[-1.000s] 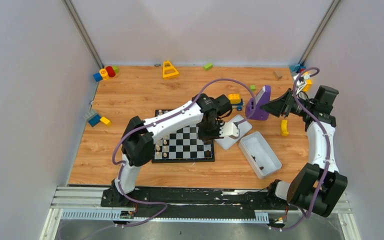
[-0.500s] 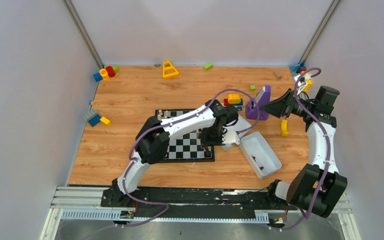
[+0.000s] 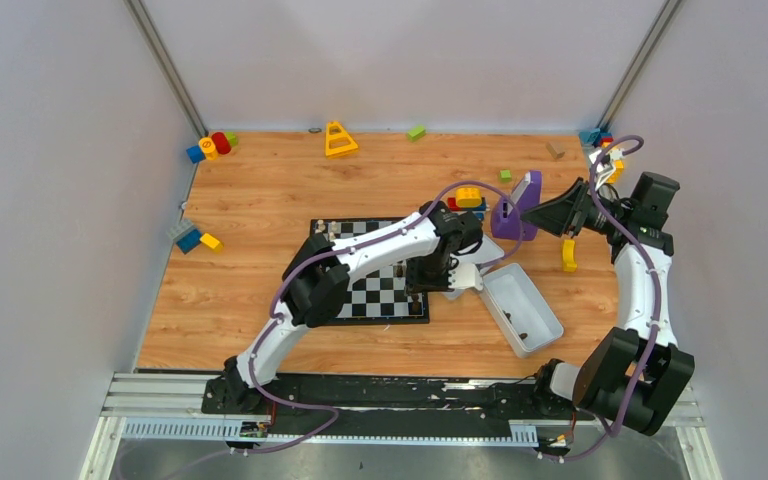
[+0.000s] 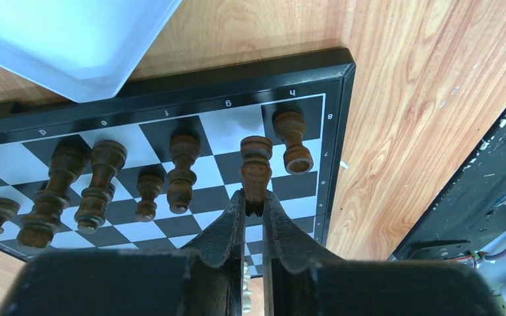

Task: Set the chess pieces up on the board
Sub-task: Place the chess piece on the chessboard.

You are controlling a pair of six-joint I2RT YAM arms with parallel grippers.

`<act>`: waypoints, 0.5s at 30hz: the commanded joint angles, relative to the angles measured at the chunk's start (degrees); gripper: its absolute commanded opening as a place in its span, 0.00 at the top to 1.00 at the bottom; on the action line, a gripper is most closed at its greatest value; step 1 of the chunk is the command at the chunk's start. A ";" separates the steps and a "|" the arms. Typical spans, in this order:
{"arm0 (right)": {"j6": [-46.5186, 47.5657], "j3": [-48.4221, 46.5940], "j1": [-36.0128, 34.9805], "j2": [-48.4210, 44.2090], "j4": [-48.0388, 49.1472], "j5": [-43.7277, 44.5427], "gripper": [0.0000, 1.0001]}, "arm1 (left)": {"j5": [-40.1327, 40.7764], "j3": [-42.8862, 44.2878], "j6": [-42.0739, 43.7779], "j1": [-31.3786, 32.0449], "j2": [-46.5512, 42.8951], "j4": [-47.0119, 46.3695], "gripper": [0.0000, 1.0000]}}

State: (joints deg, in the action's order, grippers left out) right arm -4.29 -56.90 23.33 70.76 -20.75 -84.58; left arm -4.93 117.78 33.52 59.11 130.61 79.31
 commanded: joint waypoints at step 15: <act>1.92 0.61 0.24 -1.24 -0.04 -2.74 0.53 | 1.61 3.76 -1.04 0.84 2.26 2.01 0.92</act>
State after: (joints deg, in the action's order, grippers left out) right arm -4.29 -56.18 23.33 70.74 -20.82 -85.01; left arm -3.95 118.72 33.26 59.24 132.40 80.25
